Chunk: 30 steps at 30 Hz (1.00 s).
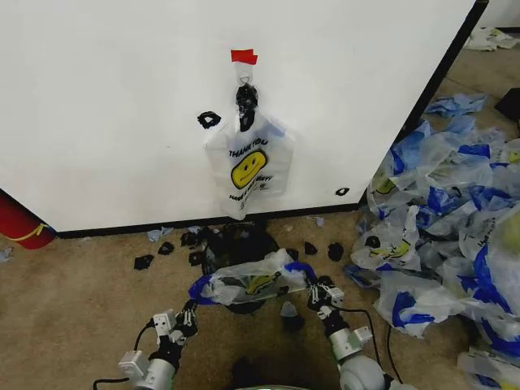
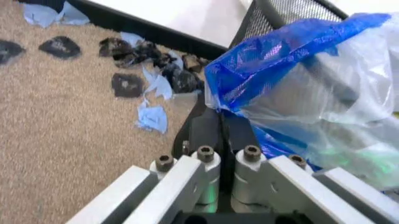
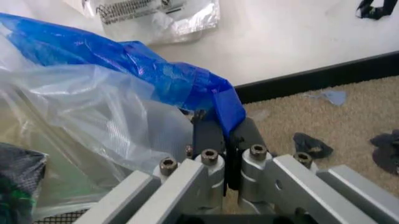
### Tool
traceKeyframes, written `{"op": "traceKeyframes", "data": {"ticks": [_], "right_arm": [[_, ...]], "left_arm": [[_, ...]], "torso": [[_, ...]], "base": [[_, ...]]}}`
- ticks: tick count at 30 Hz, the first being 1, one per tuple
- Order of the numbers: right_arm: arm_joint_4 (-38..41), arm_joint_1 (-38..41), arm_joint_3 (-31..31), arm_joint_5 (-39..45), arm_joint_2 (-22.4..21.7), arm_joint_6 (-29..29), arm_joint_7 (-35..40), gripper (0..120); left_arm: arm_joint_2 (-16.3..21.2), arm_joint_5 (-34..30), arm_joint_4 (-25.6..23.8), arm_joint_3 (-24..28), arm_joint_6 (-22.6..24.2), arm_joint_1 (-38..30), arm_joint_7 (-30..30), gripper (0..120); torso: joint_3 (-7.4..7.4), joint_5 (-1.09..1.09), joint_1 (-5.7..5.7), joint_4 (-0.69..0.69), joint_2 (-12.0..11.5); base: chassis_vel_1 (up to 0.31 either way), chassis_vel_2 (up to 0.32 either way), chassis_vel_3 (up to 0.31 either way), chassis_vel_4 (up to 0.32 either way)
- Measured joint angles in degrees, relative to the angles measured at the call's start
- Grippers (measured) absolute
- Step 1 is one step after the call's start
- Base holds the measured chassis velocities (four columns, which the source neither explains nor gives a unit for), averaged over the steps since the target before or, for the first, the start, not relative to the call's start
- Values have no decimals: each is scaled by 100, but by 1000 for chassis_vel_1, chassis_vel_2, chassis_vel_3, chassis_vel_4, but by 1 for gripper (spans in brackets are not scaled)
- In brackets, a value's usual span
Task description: Pick up the garbage bag from the wall and place it over the trash bin.
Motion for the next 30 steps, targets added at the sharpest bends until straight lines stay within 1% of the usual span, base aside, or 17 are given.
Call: {"op": "traceKeyframes", "data": {"ticks": [2, 4, 5, 6, 7, 8, 9, 10, 12, 14, 15, 16, 23, 24, 26, 28, 30], "right_arm": [[22, -11, 7, 2, -10, -7, 0, 1], [44, -22, 15, 3, -19, -14, -1, 7], [90, -46, 27, 4, -30, -20, -2, 16], [122, -64, 39, 4, -40, -27, -4, 22], [138, -75, 46, 4, -46, -30, -5, 23], [165, -95, 61, 5, -57, -33, -6, 28], [165, -95, 61, 5, -57, -33, -6, 28], [184, -112, 71, 5, -64, -37, -8, 32], [206, -140, 93, 5, -71, -38, -11, 39], [230, -176, 124, 3, -82, -40, -15, 51], [253, -200, 143, 1, -86, -40, -16, 53], [253, -200, 143, 1, -86, -40, -16, 53], [454, -358, 229, -15, -150, -48, -20, 83], [454, -358, 229, -15, -150, -48, -20, 83], [529, -397, 251, -22, -160, -49, -20, 91], [611, -440, 266, -27, -178, -52, -19, 91], [635, -450, 269, -29, -185, -53, -19, 91]], "left_arm": [[2, 0, 0, -4, -5, -17, -5, 3], [4, 1, 0, -8, -12, -37, -7, 8], [12, 2, 5, -15, -34, -75, -7, 16], [20, 4, 6, -19, -39, -85, -7, 21], [27, 4, 6, -20, -40, -88, -6, 25], [41, 5, 6, -22, -41, -89, -6, 29], [41, 5, 6, -22, -41, -89, -6, 29], [54, 4, 0, -23, -41, -87, -9, 35], [73, 4, -21, -27, -40, -78, -18, 41], [92, 6, -51, -40, -36, -44, -27, 51], [104, 11, -74, -48, -35, -10, -34, 54], [104, 11, -74, -48, -35, -10, -34, 54], [230, 41, -334, -130, -22, 189, -111, 85], [230, 41, -334, -130, -22, 189, -111, 85], [257, 54, -409, -143, -16, 234, -151, 91], [289, 67, -497, -160, -10, 292, -182, 97], [299, 70, -530, -167, -6, 310, -193, 98]], "torso": [[0, 0, 0, 0, 0], [0, -1, 0, 0, 0], [0, 0, 0, 0, 0], [0, 0, 0, 0, 0], [0, 0, 0, 0, 0], [0, -1, 0, 0, 0], [0, -1, 0, 0, 0], [0, -1, 0, 0, 0], [0, 0, 0, 0, 0], [0, 0, 0, 0, 0], [0, -1, 0, 0, 0], [0, -1, 0, 0, 0], [0, 0, 0, 0, 0], [0, 0, 0, 0, 0], [0, -1, 0, 0, 0], [0, -1, 0, 0, 0], [0, 0, 0, 0, 0]], "base": [[0, 0, 0, 0], [0, 0, 0, 0], [0, 0, 0, 0], [0, 0, 0, 0], [0, 0, 0, 0], [0, 0, 0, 0], [0, 0, 0, 0], [0, 0, 0, 0], [0, 0, 0, 0], [0, 0, 0, 0], [0, 0, 0, 0], [0, 0, 0, 0], [0, 0, 0, 0], [0, 0, 0, 0], [0, 0, 0, 0], [0, 0, 0, 0], [0, 0, 0, 0]]}}
